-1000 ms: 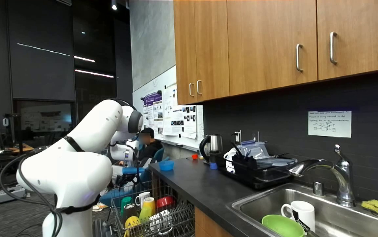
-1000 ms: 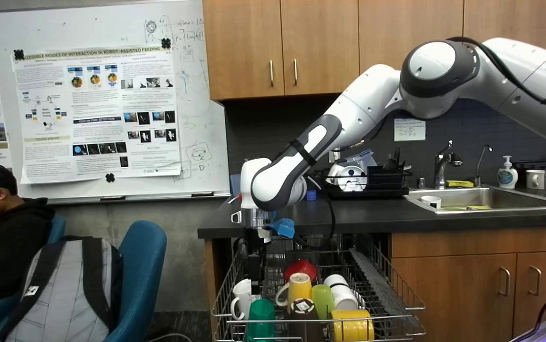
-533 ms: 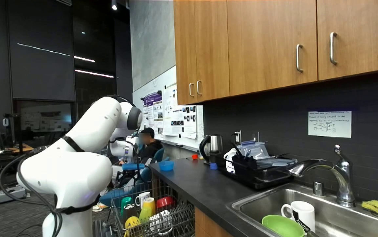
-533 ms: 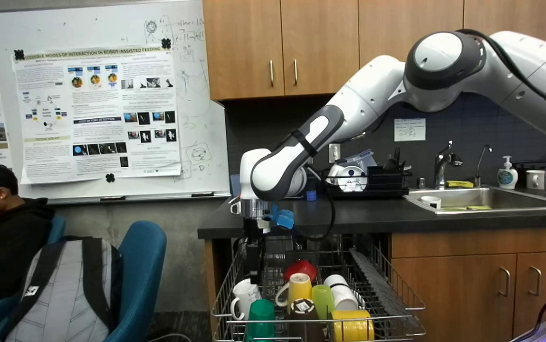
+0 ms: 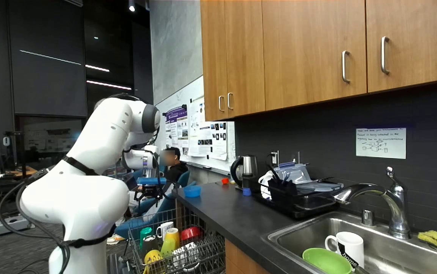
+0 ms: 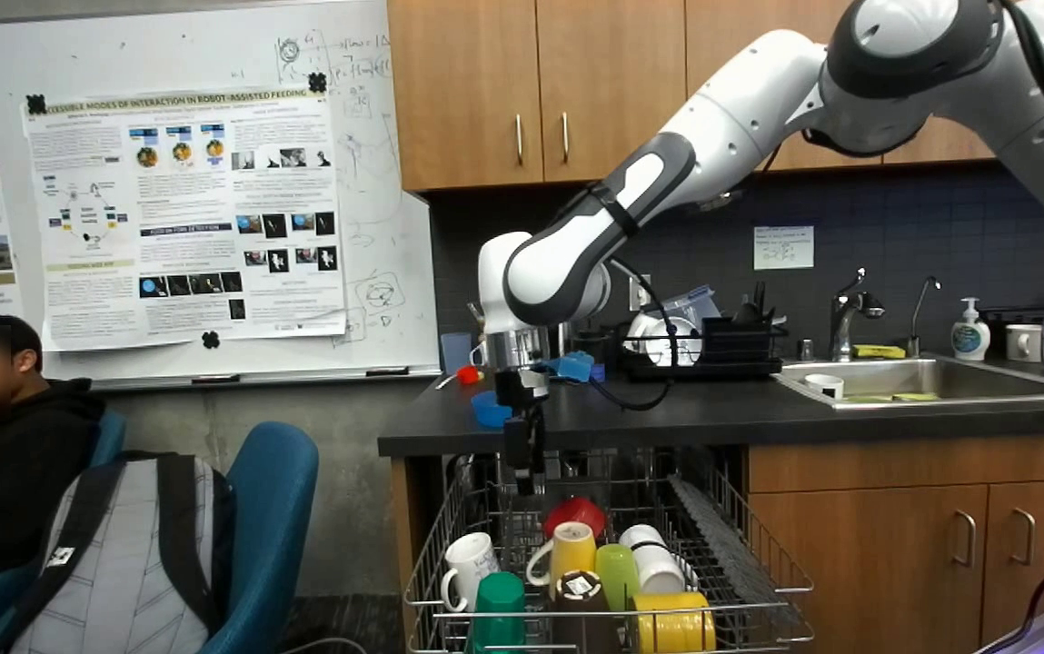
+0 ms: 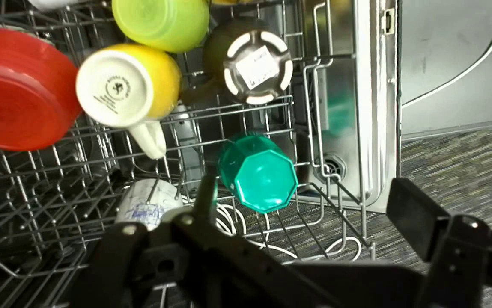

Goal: Lift the green cup in the dish washing rack and place it on the far right of the dish washing rack

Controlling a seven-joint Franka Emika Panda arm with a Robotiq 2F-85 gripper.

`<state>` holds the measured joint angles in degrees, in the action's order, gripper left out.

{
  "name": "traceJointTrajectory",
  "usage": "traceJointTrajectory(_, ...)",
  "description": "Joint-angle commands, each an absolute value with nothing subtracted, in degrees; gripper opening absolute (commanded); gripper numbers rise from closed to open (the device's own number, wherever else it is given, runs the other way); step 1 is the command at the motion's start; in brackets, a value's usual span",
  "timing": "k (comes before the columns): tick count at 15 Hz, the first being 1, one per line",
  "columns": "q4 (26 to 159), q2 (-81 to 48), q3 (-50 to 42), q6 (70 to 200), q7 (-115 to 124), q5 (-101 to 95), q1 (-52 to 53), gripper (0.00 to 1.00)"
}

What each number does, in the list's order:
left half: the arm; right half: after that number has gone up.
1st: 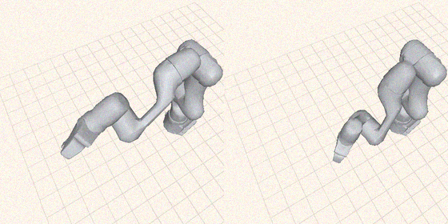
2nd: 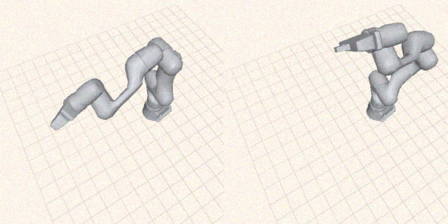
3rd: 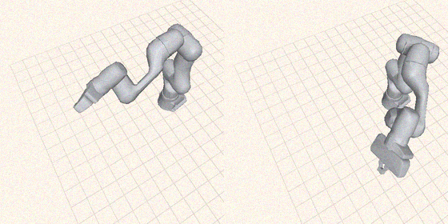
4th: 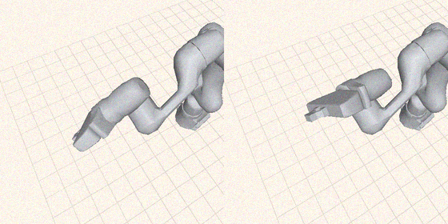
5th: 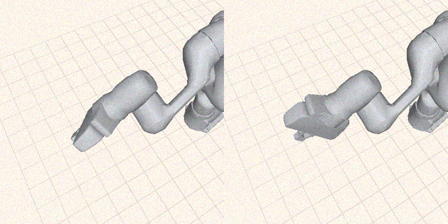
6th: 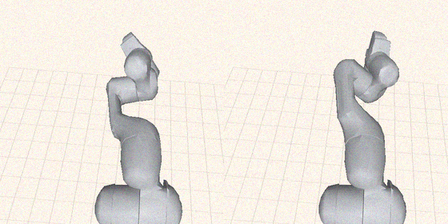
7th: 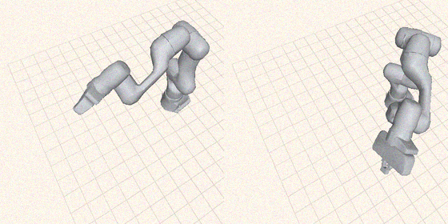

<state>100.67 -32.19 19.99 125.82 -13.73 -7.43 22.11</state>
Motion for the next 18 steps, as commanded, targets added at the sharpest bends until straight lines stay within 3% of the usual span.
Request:
traceJointTrajectory(1,110.45,-22.61,19.94,125.44,-11.35,-5.05,20.85,1.00)
traceJointTrajectory(11,129.27,-3.86,19.40,123.45,-8.95,0.40,17.50,1.00)
traceJointTrajectory(18,134.07,6.63,16.21,115.05,-12.03,0.29,15.48,1.00)
